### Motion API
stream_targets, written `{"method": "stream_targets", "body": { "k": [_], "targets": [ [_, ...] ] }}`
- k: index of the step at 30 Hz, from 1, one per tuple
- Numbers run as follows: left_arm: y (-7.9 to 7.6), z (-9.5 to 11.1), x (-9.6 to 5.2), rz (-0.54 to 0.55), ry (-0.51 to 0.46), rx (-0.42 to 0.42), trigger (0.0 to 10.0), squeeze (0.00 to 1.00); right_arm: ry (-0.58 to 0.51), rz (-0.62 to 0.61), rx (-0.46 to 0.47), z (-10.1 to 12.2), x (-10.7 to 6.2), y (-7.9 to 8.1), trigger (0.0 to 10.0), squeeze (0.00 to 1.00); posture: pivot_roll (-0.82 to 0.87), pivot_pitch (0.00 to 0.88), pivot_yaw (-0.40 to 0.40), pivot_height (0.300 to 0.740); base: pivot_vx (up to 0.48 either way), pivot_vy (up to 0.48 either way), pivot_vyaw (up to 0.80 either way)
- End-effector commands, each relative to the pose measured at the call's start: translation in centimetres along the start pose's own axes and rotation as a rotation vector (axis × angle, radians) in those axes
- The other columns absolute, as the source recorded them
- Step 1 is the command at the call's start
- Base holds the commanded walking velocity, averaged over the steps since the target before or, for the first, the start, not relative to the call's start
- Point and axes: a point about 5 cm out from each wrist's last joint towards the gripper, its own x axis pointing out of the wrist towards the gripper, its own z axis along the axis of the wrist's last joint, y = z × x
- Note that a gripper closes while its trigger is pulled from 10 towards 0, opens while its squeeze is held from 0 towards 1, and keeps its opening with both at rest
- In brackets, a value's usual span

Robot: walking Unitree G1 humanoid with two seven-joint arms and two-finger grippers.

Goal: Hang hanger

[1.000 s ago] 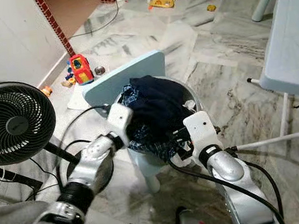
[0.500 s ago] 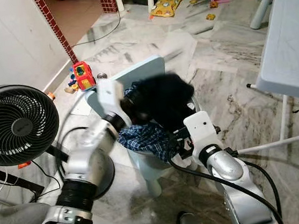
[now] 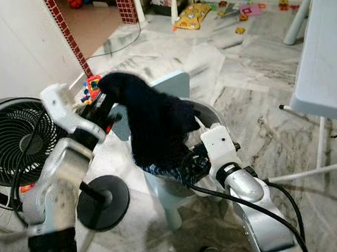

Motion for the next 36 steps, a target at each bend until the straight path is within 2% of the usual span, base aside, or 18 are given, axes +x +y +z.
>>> {"method": "stream_targets", "body": {
  "k": [1,8,10,13,19,26,29,36],
  "targets": [
    [0.3,0.6,-0.7,0.051,-0.03,0.001,0.0,0.0,0.005,0.002,-0.007,-0.2,0.2,-0.1,10.0,0.0,-0.09,0.054,0.039,0.74,0.0,0.0,0.0],
    [0.6,0.2,-0.9,0.089,-0.022,-0.053,0.0,0.0,-0.005,0.003,-0.01,-0.1,0.6,-0.1,10.0,0.0,-0.08,0.038,0.04,0.74,0.0,0.0,0.0],
    [0.1,0.1,-0.6,0.074,-0.012,-0.101,0.0,0.0,-0.004,0.0,-0.002,-0.4,0.5,0.1,10.0,0.0,-0.08,0.031,0.044,0.74,0.0,0.0,0.0],
    [-0.3,-0.6,-0.8,0.046,0.024,-0.089,0.0,0.0,0.0,-0.006,0.007,-0.7,0.3,0.2,10.0,0.0,-0.09,0.019,0.048,0.74,0.0,0.0,0.0],
    [0.0,-3.0,-2.2,0.035,0.137,-0.039,0.0,0.0,-0.01,-0.044,0.033,-1.0,0.1,0.0,10.0,0.0,-0.09,0.006,0.051,0.74,0.0,0.0,0.0],
    [0.3,-4.2,-3.1,0.05,0.177,-0.044,0.0,0.0,-0.017,-0.079,0.064,-1.0,0.2,-0.2,10.0,0.0,-0.1,0.0,0.052,0.74,0.0,0.0,0.0],
    [-0.1,-4.7,-3.2,0.034,0.188,-0.069,0.0,0.0,-0.016,-0.089,0.086,-1.1,0.4,-0.2,10.0,0.0,-0.1,0.001,0.052,0.74,0.0,0.0,0.0],
    [-0.8,-5.1,-3.2,-0.023,0.212,-0.036,0.0,0.0,-0.011,-0.098,0.107,-1.4,0.5,0.3,10.0,0.0,-0.11,0.001,0.054,0.74,0.0,0.0,0.0]
  ]
}}
